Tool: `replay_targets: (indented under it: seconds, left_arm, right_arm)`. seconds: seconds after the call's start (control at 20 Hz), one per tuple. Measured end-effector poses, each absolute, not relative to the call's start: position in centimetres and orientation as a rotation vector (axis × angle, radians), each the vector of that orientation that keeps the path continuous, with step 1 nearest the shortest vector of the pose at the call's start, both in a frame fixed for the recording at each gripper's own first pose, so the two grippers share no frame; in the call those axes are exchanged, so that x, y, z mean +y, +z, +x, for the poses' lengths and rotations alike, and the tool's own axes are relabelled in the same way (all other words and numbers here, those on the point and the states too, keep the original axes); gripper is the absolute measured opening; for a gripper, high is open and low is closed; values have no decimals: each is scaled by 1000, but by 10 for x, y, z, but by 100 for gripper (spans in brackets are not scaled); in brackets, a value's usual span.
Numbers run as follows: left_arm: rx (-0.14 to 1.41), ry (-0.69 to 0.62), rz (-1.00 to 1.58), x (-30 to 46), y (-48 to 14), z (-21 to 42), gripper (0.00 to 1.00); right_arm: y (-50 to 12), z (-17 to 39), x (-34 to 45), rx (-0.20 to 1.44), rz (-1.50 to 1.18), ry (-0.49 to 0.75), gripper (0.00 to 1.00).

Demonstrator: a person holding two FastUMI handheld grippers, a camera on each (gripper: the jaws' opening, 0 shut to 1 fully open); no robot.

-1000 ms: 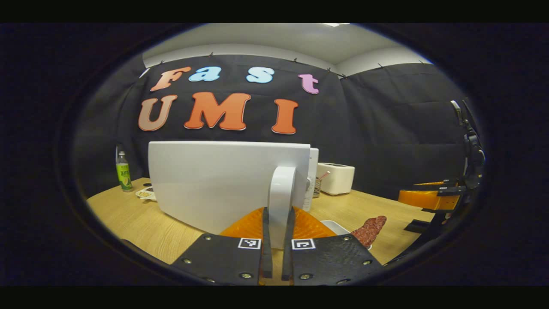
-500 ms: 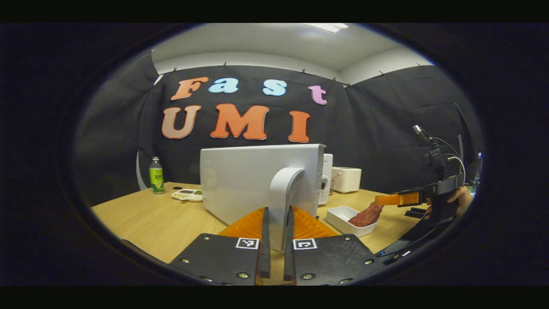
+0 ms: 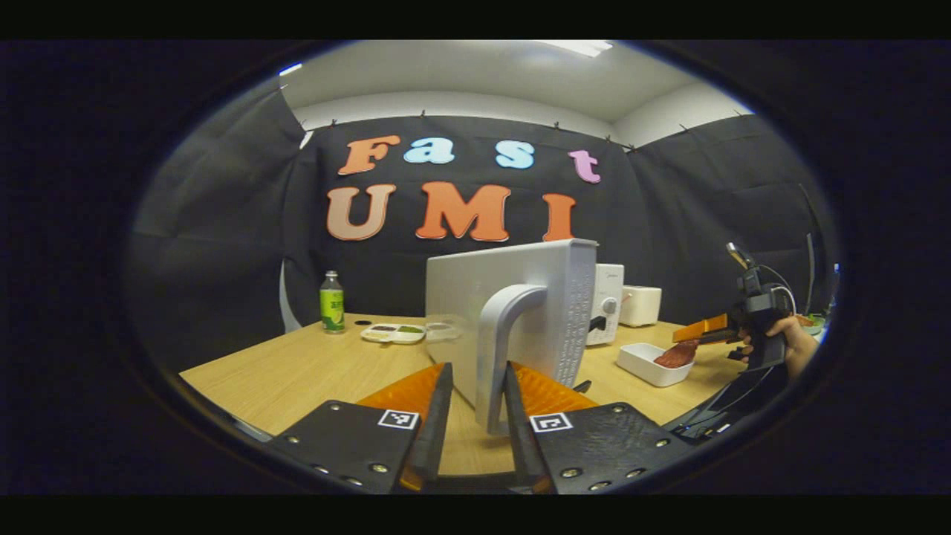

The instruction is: Open the microwave oven with the left hand, put the food in, and close the microwave oven.

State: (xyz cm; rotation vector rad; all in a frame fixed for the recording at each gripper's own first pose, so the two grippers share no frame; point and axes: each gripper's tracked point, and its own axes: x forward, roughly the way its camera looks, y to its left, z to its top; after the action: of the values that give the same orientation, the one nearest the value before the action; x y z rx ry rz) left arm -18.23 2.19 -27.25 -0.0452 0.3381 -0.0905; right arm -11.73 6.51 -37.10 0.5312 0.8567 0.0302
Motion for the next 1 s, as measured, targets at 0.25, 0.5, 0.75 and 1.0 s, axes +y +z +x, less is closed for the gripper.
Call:
replay_targets:
  seconds: [0.25, 0.5, 0.75, 1.0]
  left_arm:
    - [372, -8, -15, 72, -274, -190, 60]
    - [346, 69, -8, 115, -256, -197, 72]
    - [343, 119, 19, 139, -249, -200, 73]
    - [352, 150, 20, 154, -244, -204, 75]
  right_arm:
    - [-381, -116, 73, 899, 674, 9, 49]
    - [-381, -118, 72, 920, 763, -25, 33]
    - [-362, -113, 83, 898, 814, -11, 18]
    - [-325, -102, 83, 830, 744, -1, 15]
